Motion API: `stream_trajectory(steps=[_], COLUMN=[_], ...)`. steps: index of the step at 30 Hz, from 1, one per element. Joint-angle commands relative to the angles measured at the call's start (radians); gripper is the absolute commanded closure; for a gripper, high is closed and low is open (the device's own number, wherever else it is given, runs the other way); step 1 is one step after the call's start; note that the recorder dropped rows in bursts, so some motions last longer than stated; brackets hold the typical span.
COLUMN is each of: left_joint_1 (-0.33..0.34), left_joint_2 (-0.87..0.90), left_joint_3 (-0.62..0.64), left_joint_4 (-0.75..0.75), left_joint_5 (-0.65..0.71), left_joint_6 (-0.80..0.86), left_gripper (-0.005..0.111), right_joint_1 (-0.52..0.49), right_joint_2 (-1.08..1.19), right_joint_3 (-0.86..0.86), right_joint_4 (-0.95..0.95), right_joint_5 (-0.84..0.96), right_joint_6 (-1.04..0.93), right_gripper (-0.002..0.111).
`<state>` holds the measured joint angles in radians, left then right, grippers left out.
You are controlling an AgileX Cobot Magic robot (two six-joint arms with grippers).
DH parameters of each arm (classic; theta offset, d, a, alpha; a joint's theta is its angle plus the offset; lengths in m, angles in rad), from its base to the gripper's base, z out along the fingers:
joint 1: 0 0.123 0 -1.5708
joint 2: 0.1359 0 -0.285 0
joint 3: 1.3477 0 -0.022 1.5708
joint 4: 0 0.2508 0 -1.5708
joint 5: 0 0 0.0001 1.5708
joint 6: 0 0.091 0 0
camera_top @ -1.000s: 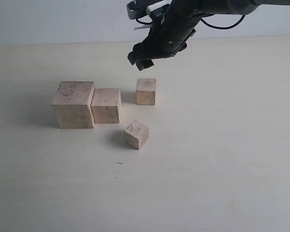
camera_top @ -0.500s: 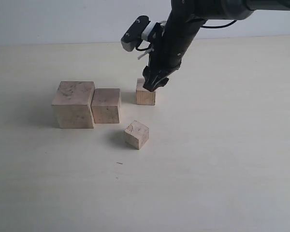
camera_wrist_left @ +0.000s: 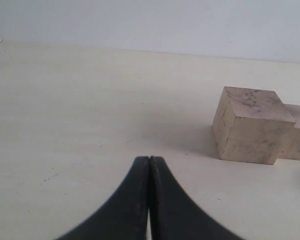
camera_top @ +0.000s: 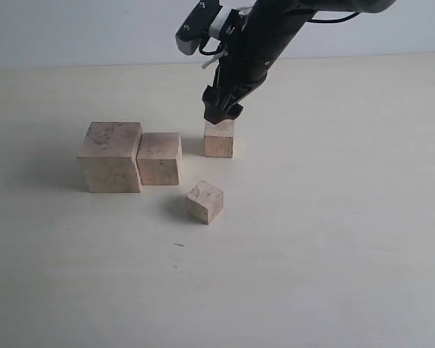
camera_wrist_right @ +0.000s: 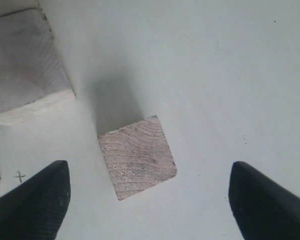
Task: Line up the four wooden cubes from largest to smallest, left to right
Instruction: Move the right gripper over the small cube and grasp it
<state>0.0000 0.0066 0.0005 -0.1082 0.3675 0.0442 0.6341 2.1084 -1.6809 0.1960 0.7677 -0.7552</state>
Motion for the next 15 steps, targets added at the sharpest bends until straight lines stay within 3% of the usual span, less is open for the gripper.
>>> stream_trajectory(steps=[1, 8, 15], left_joint_1=[0.000, 0.000, 0.000], left_joint_2=[-0.007, -0.007, -0.007], left_joint_3=[0.000, 0.000, 0.000], left_joint_4=[0.001, 0.001, 0.001], left_joint_5=[-0.012, -0.012, -0.012], left_joint_6=[0.000, 0.000, 0.000], left_gripper=[0.107, 0.107, 0.107], right_joint_1=[-0.002, -0.010, -0.055], right_joint_2=[-0.012, -0.012, -0.012], right_joint_3=[-0.001, -0.001, -0.001], right_joint_4=[0.036, -0.124, 0.087], right_joint_5=[-0.021, 0.076, 0.057], right_joint_6=[-0.012, -0.031, -0.227], right_gripper=[0.026, 0.026, 0.026])
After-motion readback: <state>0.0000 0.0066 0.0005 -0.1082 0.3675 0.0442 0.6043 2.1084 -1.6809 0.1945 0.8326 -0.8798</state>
